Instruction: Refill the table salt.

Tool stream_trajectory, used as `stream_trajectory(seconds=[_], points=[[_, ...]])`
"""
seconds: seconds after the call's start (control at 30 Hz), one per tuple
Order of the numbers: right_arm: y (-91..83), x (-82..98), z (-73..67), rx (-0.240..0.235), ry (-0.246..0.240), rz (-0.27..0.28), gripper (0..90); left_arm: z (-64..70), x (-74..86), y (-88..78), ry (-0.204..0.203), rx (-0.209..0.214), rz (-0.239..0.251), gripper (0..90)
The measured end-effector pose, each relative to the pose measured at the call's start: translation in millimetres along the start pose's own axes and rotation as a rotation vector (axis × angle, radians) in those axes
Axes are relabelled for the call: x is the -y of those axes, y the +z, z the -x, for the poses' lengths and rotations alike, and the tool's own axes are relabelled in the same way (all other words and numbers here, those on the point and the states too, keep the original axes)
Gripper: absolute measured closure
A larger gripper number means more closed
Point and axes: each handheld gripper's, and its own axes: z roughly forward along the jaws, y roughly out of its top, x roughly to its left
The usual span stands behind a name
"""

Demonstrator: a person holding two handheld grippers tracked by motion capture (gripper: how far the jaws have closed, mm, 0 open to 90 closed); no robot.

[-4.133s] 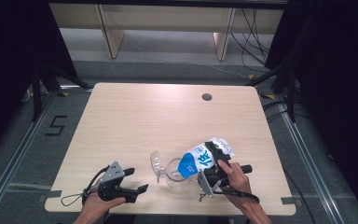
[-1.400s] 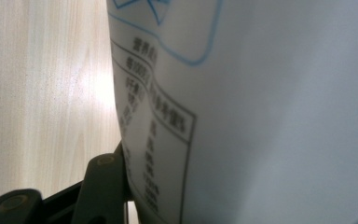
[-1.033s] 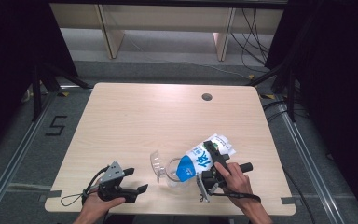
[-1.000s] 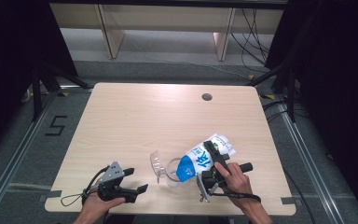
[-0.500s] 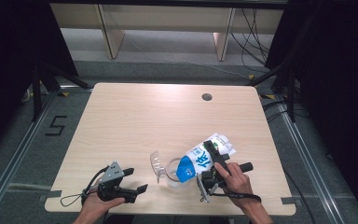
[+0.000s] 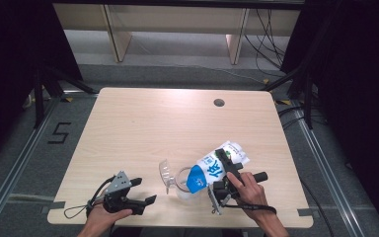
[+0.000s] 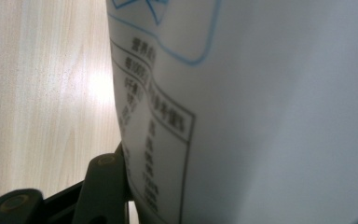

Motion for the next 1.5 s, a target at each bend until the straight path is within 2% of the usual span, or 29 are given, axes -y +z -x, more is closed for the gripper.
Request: stream_trajectory(seconds=[0.07,0.17,0.2,0.3,0.33,0.47,0.5,0.6,0.73,0.97,1.0,1.13,1.17,1.23,1.27,1.3,1.33,1.37,1.4,1.43,1.47,1.5], points=[[-0.1,-0.6,2.7,0.009,-0.028,0.004,50.4,-0.3,0.2,0.4,-0.002,0.005,0.002,16.6],[0.8,-0.2,2.2,0.014,-0.030,0.017,50.4,0.3,-0.1,0.5,-0.005,0.002,0.005,16.7],[-0.3,-0.6,2.5,0.000,-0.032,0.001,50.3,0.0,-0.1,1.1,-0.007,0.008,0.006,16.6],[-0.2,-0.7,2.8,0.001,-0.039,0.002,50.4,0.6,0.0,0.5,-0.004,0.001,0.004,16.6],[-1.5,-0.1,-1.8,-0.011,0.023,-0.021,50.4,0.5,0.0,0.6,-0.004,0.002,0.007,16.6],[-1.4,-0.5,-1.1,-0.006,0.012,-0.015,50.5,0.5,0.3,0.9,0.000,0.003,0.004,16.7],[-2.6,-0.6,-2.5,-0.013,0.034,-0.033,50.5,0.7,0.1,0.6,0.001,0.002,0.000,16.7],[-1.5,-0.8,-1.0,-0.002,0.012,-0.015,50.6,-0.1,-0.3,1.1,0.003,0.007,0.002,16.6],[-3.0,-0.5,-2.6,-0.010,0.036,-0.032,50.6,-0.4,-0.3,1.4,0.021,0.006,0.011,16.7],[-2.5,0.1,-2.0,-0.003,0.021,-0.026,50.6,-0.6,-0.7,1.3,0.020,0.007,0.008,16.6],[-2.6,-0.4,-1.0,-0.002,0.004,-0.028,50.6,-1.1,-0.7,1.8,0.020,0.014,0.003,16.7],[-3.7,-0.8,-1.4,-0.002,0.005,-0.037,50.6,-0.8,-0.5,1.6,0.021,0.014,0.006,16.7],[-2.9,-1.0,0.1,-0.015,-0.009,-0.028,50.6,-1.0,-0.7,1.7,0.020,0.014,0.005,16.7],[-0.2,-0.9,2.4,0.037,-0.051,0.028,50.7,-1.1,-0.8,1.9,0.020,0.013,-0.003,16.7],[-1.3,-0.6,-0.5,0.027,0.000,0.010,51.0,-0.9,-0.4,2.3,0.019,0.014,0.003,16.7],[-2.6,-1.4,1.8,0.016,-0.029,-0.010,51.2,-0.7,-0.4,1.7,0.022,0.013,-0.001,16.7],[-0.8,-1.2,2.6,0.036,-0.037,0.018,51.3,-0.6,-0.5,1.6,0.022,0.014,0.001,16.7],[-0.9,-0.6,-0.5,0.036,-0.001,0.013,51.3,-0.7,-0.9,1.5,0.019,0.012,-0.001,16.7],[-1.6,-0.5,-1.5,0.026,0.005,0.003,51.3,-1.0,-1.1,1.7,0.021,0.012,-0.003,16.7],[-3.7,-1.0,-1.2,0.005,0.003,-0.026,51.3,-1.1,-1.0,2.3,0.020,0.014,-0.004,16.7],[-2.3,-0.9,-0.4,0.022,-0.010,0.000,51.4,-0.5,-0.8,2.3,0.018,0.006,-0.006,16.7],[-2.2,-1.1,0.0,0.025,-0.015,0.000,51.4,-0.4,-0.5,2.6,0.016,0.013,0.000,16.6]])
